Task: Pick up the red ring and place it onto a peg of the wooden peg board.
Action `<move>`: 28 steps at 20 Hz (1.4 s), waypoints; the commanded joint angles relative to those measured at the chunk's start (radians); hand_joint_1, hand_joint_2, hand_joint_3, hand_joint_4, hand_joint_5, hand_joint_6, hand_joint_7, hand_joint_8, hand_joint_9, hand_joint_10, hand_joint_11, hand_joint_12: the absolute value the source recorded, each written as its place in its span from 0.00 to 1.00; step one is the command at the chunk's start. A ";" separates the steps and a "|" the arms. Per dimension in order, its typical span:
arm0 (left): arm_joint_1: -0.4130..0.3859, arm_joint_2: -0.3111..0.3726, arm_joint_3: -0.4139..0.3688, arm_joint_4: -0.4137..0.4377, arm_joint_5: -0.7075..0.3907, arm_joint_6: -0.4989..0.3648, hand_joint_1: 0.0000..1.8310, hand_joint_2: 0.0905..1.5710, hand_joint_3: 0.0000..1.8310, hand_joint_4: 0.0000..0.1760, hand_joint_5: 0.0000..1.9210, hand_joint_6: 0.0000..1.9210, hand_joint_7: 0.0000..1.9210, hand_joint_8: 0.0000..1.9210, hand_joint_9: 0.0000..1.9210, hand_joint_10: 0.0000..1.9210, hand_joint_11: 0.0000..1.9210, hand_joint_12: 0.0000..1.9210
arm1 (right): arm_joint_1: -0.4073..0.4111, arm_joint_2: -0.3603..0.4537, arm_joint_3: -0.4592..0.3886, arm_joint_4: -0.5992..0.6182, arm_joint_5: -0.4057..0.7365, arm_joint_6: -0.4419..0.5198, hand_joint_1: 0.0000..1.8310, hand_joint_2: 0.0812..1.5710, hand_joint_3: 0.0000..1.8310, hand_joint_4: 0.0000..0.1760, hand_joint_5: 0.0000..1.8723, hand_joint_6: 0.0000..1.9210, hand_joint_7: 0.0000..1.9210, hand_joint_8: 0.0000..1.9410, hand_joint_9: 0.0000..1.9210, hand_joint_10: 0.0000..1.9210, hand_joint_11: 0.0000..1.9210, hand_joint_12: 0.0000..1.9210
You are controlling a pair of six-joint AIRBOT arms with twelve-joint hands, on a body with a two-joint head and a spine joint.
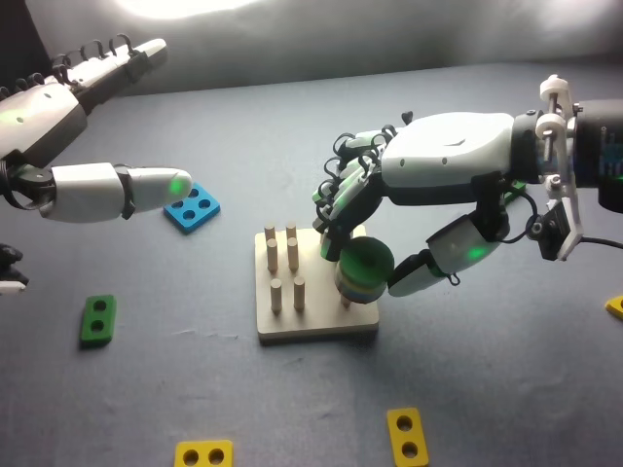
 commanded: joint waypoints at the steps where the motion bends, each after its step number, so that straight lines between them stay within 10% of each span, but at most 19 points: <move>1: -0.013 0.002 0.002 -0.002 -0.120 -0.003 0.26 0.60 0.00 0.96 0.03 0.00 0.00 0.00 0.00 0.00 0.00 0.00 | 0.016 -0.002 0.001 0.046 0.047 -0.005 0.62 0.72 0.00 0.00 0.48 0.58 0.31 0.00 0.19 0.03 0.00 0.62; 20: -0.018 0.001 0.003 0.003 -0.117 -0.003 0.25 0.60 0.00 0.81 0.03 0.00 0.00 0.00 0.00 0.00 0.00 0.00 | 0.042 -0.028 0.014 0.002 0.034 -0.006 0.59 0.73 0.00 0.00 0.47 0.60 0.31 0.00 0.18 0.03 0.00 0.58; 28: -0.017 0.004 0.001 0.004 -0.117 -0.003 0.24 0.59 0.00 0.93 0.03 0.00 0.00 0.00 0.00 0.00 0.00 0.00 | 0.037 -0.026 0.013 -0.035 0.033 0.025 0.60 0.72 0.00 0.00 0.49 0.58 0.31 0.00 0.18 0.03 0.00 0.55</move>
